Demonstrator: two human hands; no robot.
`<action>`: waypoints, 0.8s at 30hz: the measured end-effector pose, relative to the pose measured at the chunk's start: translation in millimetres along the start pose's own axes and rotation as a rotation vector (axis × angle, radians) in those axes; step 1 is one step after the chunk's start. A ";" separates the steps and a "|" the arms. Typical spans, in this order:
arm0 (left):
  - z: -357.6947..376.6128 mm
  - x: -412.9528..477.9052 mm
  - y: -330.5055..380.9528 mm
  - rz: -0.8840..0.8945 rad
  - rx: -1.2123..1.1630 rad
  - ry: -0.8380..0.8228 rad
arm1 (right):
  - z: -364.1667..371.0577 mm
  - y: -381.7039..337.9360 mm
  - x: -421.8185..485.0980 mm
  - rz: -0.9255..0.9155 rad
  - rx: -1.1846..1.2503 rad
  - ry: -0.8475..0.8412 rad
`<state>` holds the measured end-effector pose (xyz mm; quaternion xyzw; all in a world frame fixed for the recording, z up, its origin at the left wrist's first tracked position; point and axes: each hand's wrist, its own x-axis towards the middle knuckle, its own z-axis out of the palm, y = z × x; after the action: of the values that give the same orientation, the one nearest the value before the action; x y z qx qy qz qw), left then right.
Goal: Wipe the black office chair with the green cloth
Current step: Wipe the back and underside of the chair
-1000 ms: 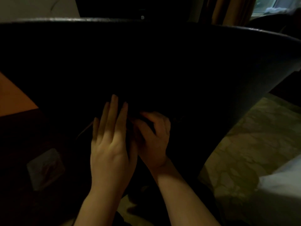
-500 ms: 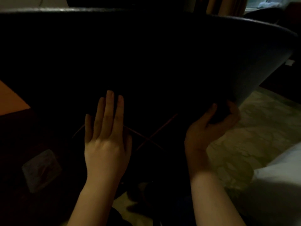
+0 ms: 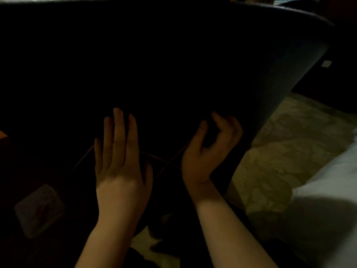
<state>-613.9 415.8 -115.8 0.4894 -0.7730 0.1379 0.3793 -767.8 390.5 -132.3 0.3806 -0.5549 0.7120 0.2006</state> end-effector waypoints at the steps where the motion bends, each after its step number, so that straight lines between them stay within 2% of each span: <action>1: 1.6 -0.2 0.2 0.004 -0.003 0.004 | 1.4 -6.7 -7.8 -0.073 0.008 -0.062; 4: 7.1 -0.6 0.2 0.004 -0.004 0.035 | 15.3 -27.9 -29.6 -0.202 0.143 -0.193; 10: 11.6 -2.6 -11.9 0.007 0.144 0.092 | 25.8 -40.1 -39.1 -0.230 0.195 -0.206; 16: 15.6 -3.3 -18.0 -0.025 0.189 0.062 | 21.5 -30.1 -28.3 -0.284 0.166 -0.226; 19: 15.9 -2.2 -18.0 -0.046 0.179 0.047 | 8.1 -11.7 -11.4 -0.230 0.112 -0.157; 24: 17.6 0.9 -13.5 -0.067 0.145 0.038 | -8.4 30.9 29.5 0.058 0.108 0.091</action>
<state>-610.5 398.4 -129.2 0.5387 -0.7368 0.1899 0.3618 -811.0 385.0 -130.2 0.3420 -0.5168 0.7629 0.1841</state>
